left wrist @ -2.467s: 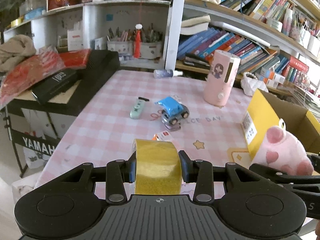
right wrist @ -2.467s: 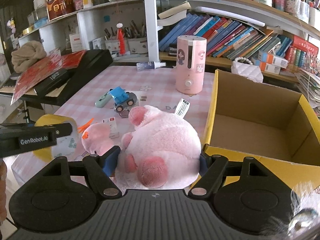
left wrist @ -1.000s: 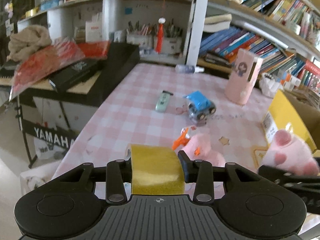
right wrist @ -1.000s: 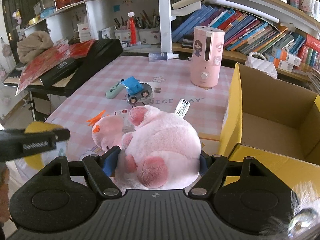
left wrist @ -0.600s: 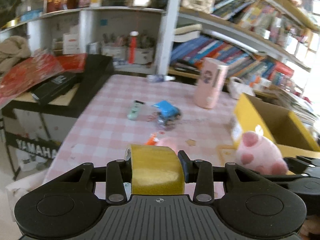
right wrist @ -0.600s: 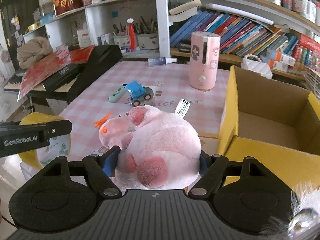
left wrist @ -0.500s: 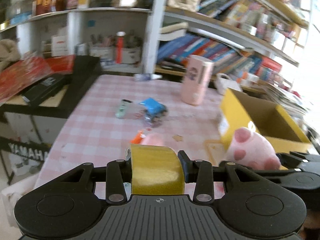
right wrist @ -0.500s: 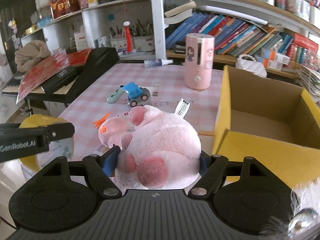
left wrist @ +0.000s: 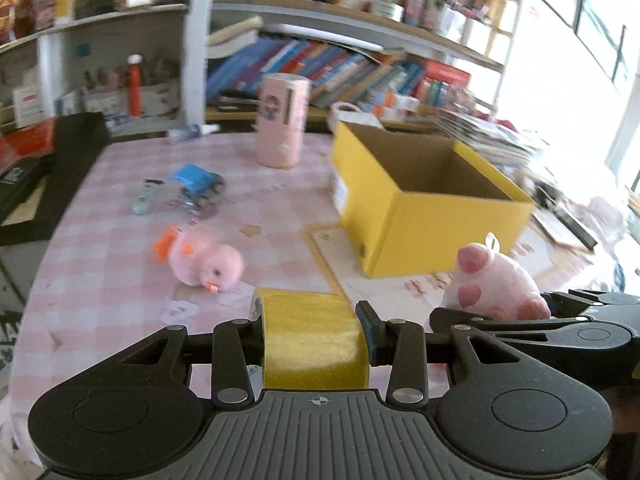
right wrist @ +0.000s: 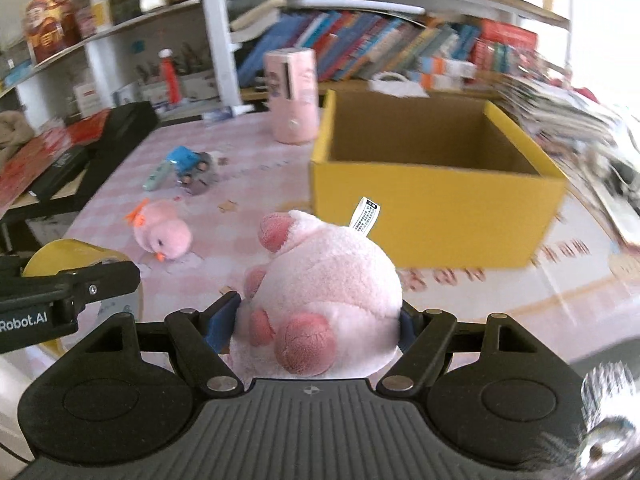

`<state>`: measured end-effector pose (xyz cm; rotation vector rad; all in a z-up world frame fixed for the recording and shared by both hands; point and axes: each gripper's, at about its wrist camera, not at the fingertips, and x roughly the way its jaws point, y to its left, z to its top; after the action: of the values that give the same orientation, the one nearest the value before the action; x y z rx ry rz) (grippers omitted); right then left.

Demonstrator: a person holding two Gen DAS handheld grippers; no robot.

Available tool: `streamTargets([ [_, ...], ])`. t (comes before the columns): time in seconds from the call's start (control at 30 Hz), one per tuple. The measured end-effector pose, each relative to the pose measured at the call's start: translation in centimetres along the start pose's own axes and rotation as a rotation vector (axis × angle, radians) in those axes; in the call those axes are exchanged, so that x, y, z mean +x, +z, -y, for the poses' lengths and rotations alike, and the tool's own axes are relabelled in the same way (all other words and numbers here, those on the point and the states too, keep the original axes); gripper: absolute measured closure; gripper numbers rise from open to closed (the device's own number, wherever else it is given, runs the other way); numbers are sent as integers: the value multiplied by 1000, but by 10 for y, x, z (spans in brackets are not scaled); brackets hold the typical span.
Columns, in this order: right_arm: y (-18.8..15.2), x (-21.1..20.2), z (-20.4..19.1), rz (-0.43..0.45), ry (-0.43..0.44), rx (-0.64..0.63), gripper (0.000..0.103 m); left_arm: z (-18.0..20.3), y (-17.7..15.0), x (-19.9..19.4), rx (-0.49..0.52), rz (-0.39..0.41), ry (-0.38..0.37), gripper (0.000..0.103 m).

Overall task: Organize objects
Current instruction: 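Carry the tape roll and pig plush over the open yellow box with both tools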

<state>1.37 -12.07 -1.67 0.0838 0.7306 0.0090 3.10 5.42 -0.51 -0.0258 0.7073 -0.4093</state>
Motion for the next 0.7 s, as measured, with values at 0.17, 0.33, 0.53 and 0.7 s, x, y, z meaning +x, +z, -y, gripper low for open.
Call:
streamTargets([
  [0.17,-19,-14,17,-7,-53,47,29,22,-3,4,56,-18,-58,65],
  [0.33,-31,-30,41,3,-116,121,29,47,-3,9,124,-24,-120,65],
  [0.53,-42,-42,69,-2,-183,200,29,76,-4,18,188,-38,-187,65],
  [0.7,-44,-46,86,0,-217,233,29,92,1,26,219,-37,-219,65],
])
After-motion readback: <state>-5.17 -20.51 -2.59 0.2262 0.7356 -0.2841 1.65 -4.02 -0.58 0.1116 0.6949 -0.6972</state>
